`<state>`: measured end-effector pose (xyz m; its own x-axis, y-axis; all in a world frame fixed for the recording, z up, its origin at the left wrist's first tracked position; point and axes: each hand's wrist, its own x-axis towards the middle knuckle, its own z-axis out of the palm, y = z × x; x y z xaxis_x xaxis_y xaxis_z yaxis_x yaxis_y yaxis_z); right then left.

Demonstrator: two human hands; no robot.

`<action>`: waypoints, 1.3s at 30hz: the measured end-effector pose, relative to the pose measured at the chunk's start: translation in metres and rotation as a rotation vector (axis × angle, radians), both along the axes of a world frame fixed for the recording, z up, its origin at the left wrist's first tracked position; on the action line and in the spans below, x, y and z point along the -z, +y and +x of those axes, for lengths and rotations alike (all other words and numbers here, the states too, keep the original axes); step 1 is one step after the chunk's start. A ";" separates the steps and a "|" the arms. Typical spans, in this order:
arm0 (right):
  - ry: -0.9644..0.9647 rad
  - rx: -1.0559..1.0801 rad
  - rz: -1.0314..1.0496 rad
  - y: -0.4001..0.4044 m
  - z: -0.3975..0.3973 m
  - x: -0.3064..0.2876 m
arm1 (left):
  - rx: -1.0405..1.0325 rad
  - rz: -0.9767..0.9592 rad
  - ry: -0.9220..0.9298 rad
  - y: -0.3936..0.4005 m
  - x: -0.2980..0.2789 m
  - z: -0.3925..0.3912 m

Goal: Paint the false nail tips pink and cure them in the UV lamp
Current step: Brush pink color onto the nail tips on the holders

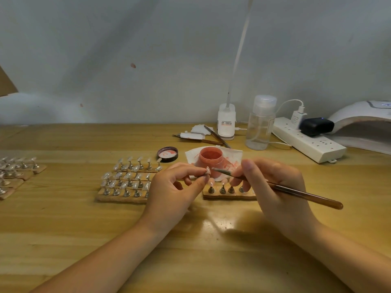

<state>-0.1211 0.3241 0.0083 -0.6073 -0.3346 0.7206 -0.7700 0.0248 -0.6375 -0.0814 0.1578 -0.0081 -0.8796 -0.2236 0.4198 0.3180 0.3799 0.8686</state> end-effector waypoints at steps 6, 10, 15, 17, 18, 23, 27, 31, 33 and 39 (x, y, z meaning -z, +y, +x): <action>-0.029 0.013 -0.031 -0.003 -0.002 0.005 | 0.004 -0.010 -0.007 -0.001 0.000 0.000; -0.056 -0.023 -0.050 -0.001 -0.001 0.009 | 0.002 -0.009 -0.001 -0.001 0.001 -0.001; -0.073 -0.017 -0.111 -0.001 0.000 0.008 | 0.001 -0.012 -0.002 -0.001 0.001 -0.001; -0.087 -0.002 -0.074 -0.004 -0.001 0.008 | 0.003 -0.022 -0.013 -0.002 0.002 -0.001; -0.090 -0.003 -0.060 -0.004 0.000 0.009 | 0.003 -0.025 -0.014 -0.002 0.002 -0.001; -0.117 -0.027 -0.152 -0.002 0.003 0.008 | 0.007 -0.021 -0.012 -0.002 0.002 -0.001; -0.111 -0.008 -0.107 -0.004 0.000 0.007 | 0.010 -0.021 -0.011 -0.002 0.001 -0.001; -0.131 -0.037 -0.112 -0.003 0.003 0.009 | 0.008 -0.015 -0.006 -0.001 0.001 -0.001; -0.162 -0.025 -0.165 -0.002 0.004 0.008 | 0.003 -0.024 -0.002 -0.001 0.002 -0.002; -0.196 -0.007 -0.136 -0.006 0.003 0.006 | 0.001 -0.054 -0.006 -0.001 0.001 -0.001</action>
